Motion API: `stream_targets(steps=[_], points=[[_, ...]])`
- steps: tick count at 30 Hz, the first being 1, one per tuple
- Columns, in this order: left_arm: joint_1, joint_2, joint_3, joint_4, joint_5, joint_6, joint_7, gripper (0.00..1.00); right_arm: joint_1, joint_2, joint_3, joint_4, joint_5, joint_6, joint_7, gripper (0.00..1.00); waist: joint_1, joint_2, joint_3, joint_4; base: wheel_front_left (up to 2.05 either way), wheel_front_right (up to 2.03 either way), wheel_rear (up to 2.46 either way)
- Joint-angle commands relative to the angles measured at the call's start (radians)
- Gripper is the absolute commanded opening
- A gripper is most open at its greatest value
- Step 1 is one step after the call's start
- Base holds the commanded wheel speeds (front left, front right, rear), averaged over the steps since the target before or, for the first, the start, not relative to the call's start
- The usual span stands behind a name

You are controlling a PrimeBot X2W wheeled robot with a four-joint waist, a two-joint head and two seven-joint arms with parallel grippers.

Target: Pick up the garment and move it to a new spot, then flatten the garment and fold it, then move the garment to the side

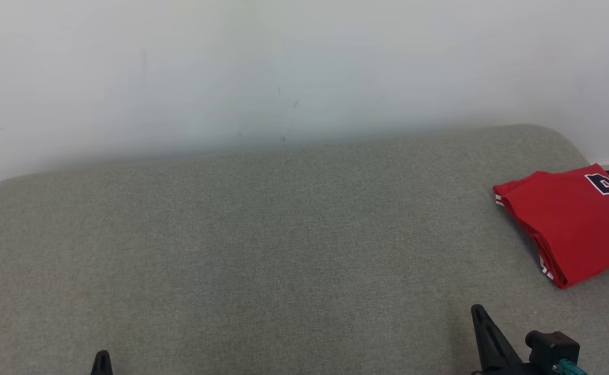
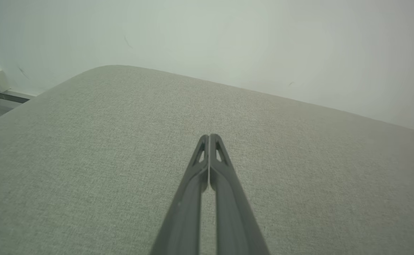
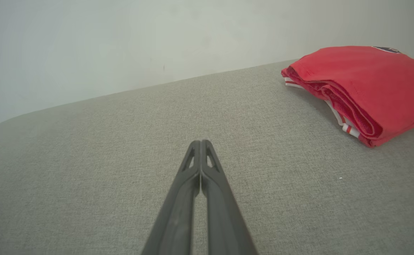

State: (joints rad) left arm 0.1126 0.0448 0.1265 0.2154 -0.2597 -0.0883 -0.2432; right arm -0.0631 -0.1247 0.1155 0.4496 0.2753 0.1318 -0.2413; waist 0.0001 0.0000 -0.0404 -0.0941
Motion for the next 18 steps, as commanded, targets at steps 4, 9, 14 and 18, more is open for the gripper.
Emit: stream_targets(steps=[4,9,14,18], points=[[-0.033,0.003,0.007,-0.006,-0.104,-0.004,0.029,0.0,-0.025,0.004,-0.023,-0.028,0.103,0.0,0.025,0.0,-0.0001,0.0,0.002,0.004,0.0,0.0,0.0],[-0.044,0.004,0.001,-0.008,-0.195,-0.007,0.049,0.0,-0.025,0.009,-0.036,-0.043,0.191,0.0,0.048,0.0,-0.0001,0.0,0.003,0.008,0.0,0.0,0.0],[-0.055,0.004,-0.002,-0.009,-0.28,-0.009,0.069,0.0,-0.026,0.013,-0.05,-0.056,0.275,0.0,0.069,0.0,-0.0001,0.0,0.005,0.011,0.0,0.0,0.0],[-0.065,0.004,-0.004,-0.008,-0.344,-0.011,0.085,0.0,-0.028,0.017,-0.06,-0.066,0.338,0.0,0.086,0.0,-0.0001,0.0,0.007,0.015,0.0,0.0,0.0]])
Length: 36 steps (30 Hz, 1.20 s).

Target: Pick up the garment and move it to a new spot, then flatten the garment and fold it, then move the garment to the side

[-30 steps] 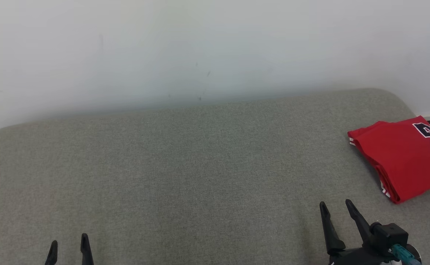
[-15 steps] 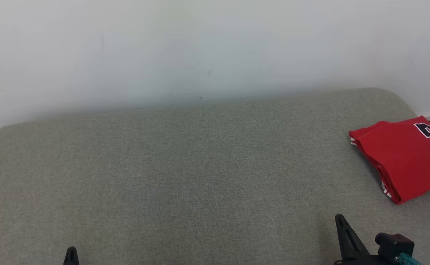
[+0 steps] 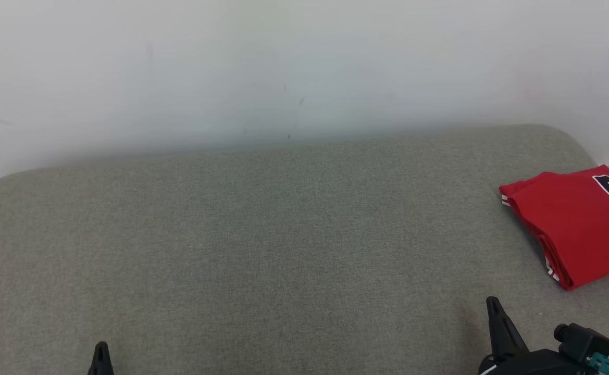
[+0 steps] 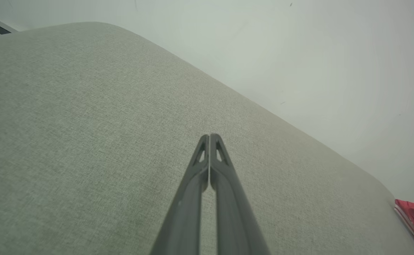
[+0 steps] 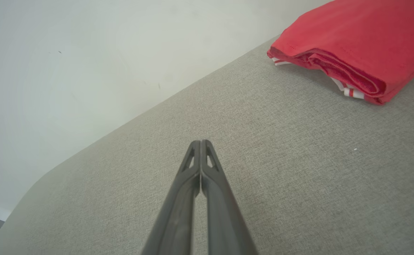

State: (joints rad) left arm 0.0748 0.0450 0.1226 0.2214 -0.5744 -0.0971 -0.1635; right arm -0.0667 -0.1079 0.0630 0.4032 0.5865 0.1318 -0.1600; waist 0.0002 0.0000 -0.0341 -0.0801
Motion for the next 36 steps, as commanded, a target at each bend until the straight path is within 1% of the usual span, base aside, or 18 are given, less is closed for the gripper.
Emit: stream_targets(steps=[1,24,36], points=[[-0.029,0.004,0.0,-0.013,-0.044,-0.003,0.009,0.0,-0.025,0.001,-0.01,-0.022,0.042,0.0,0.009,0.0,-0.0002,0.0,0.001,0.001,0.0,0.0,0.0],[-0.082,0.005,-0.003,-0.003,-0.367,-0.014,0.096,0.0,-0.033,0.02,-0.065,-0.068,0.362,-0.001,0.095,0.0,-0.0002,0.0,0.009,0.02,0.0,0.0,0.0],[-0.102,0.005,-0.004,0.002,-0.491,-0.017,0.13,0.0,-0.036,0.027,-0.086,-0.086,0.485,-0.001,0.128,0.0,-0.0002,0.0,0.013,0.028,0.0,0.0,0.0]])
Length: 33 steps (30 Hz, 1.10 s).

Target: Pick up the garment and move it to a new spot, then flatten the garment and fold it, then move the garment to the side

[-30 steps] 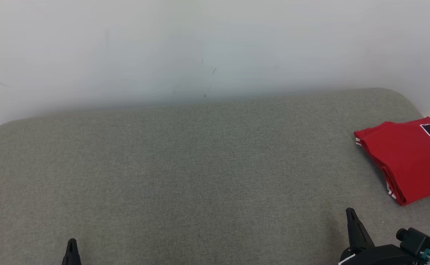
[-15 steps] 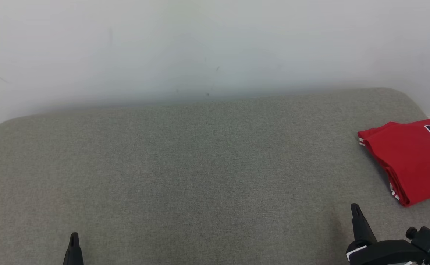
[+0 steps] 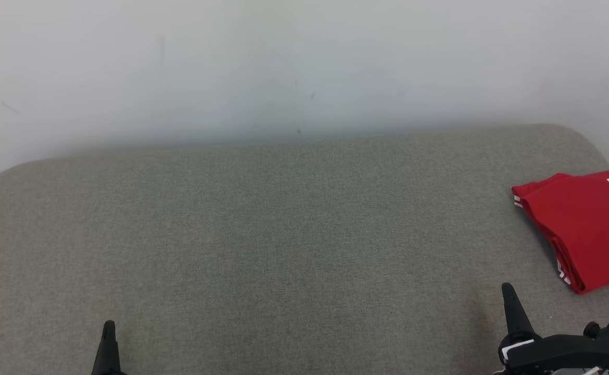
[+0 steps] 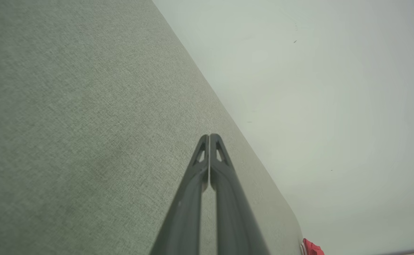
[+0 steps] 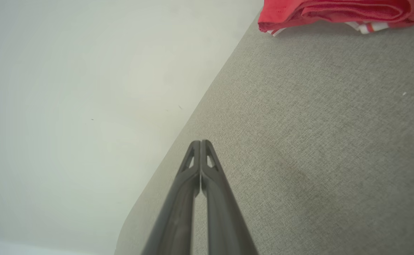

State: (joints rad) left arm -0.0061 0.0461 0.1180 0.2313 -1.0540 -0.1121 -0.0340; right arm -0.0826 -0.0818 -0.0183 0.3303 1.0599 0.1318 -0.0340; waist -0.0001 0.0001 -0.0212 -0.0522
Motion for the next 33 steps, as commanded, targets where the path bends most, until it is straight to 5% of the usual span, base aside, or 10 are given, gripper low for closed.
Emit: stream_targets(steps=[1,33], points=[[-0.024,0.004,0.0,-0.008,-0.023,-0.003,0.003,0.0,-0.02,0.001,-0.007,-0.015,0.022,-0.001,0.006,0.0,0.0001,-0.0001,0.0,0.001,0.0,0.0,0.0],[-0.071,0.005,-0.002,0.005,-0.317,-0.012,0.084,0.0,-0.026,0.019,-0.057,-0.056,0.313,-0.001,0.086,0.0,0.0001,-0.0001,0.012,0.025,0.0,0.0,0.0]])
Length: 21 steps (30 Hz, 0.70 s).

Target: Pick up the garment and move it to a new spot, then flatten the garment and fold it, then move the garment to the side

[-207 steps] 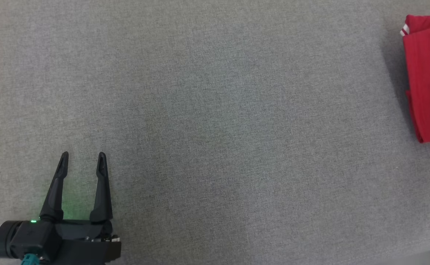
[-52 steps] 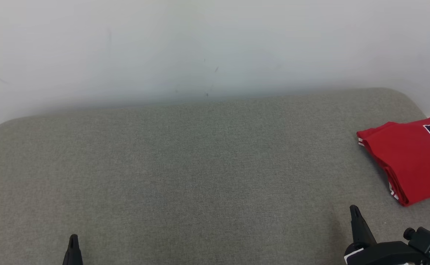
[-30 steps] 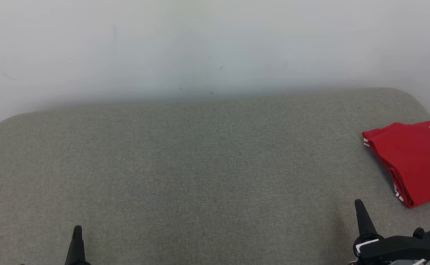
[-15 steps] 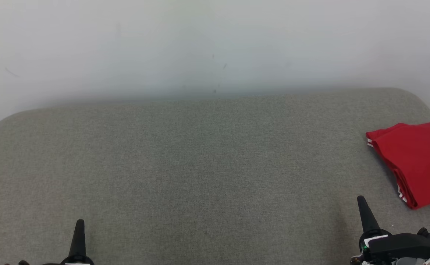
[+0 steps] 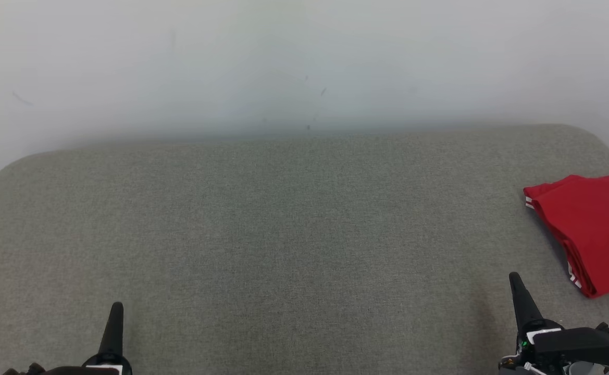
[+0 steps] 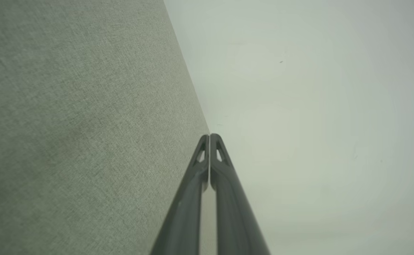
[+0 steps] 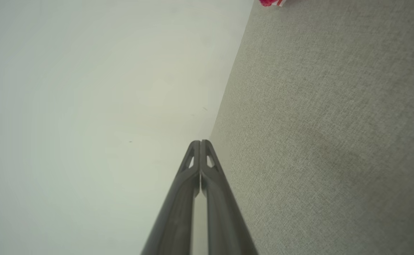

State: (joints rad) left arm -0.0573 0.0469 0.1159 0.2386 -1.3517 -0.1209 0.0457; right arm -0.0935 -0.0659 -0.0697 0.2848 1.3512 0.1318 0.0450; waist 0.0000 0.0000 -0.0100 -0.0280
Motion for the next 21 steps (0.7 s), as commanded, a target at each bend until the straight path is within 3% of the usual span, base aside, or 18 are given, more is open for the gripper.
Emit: stream_targets(steps=[1,21], points=[[-0.02,0.005,0.0,-0.003,-0.019,-0.003,0.005,0.0,-0.015,0.003,-0.006,-0.01,0.022,-0.001,0.007,0.0,0.0,0.0,0.001,0.001,0.0,0.0,0.0],[-0.043,0.005,-0.001,0.004,-0.169,-0.01,0.045,0.0,-0.016,0.011,-0.031,-0.03,0.168,-0.002,0.046,0.0,0.0,0.0,0.008,0.016,0.0,0.0,0.0]])
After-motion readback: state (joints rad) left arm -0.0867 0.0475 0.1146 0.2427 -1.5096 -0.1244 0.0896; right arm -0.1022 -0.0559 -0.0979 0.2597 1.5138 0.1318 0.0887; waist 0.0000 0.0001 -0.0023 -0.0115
